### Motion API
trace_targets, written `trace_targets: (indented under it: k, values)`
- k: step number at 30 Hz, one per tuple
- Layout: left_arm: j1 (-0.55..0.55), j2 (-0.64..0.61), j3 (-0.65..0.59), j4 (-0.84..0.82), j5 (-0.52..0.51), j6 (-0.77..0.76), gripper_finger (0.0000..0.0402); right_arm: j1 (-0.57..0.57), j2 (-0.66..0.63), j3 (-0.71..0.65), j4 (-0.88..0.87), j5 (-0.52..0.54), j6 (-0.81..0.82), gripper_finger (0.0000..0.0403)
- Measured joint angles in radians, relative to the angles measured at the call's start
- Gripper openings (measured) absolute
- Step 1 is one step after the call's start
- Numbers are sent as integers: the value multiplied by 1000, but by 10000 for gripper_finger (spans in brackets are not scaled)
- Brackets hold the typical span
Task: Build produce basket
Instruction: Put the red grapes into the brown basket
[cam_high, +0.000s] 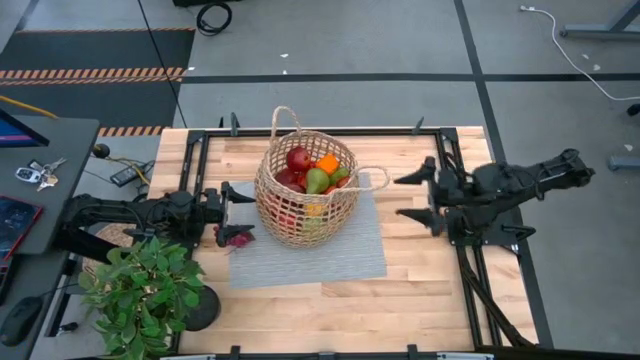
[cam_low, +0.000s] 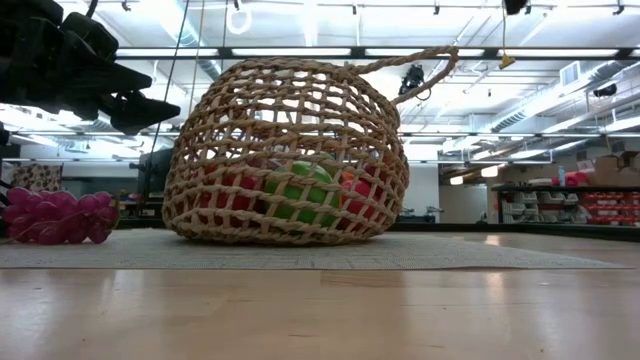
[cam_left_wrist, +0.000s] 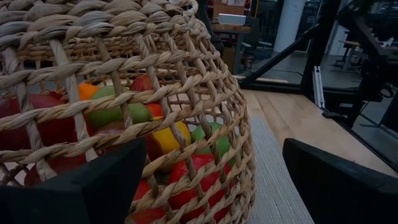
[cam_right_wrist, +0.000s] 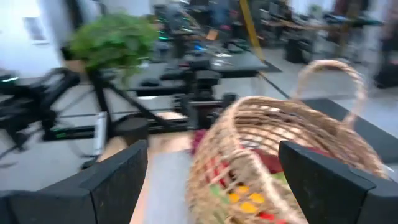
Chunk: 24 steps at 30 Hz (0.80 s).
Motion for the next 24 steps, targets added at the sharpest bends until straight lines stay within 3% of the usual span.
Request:
trace_targets:
  k: [8,12,17,24]
  values:
    - [0,0,0,0,0,0,386,67,-272,-238,27,-150,-135,365]
    - [0,0,0,0,0,0,386,58,-367,-371,149,-210,-174,365]
    - [0,0,0,0,0,0,386,30,-441,-495,328,-315,-263,365]
    - [0,0,0,0,0,0,386,-70,-490,-566,343,-386,-247,363]
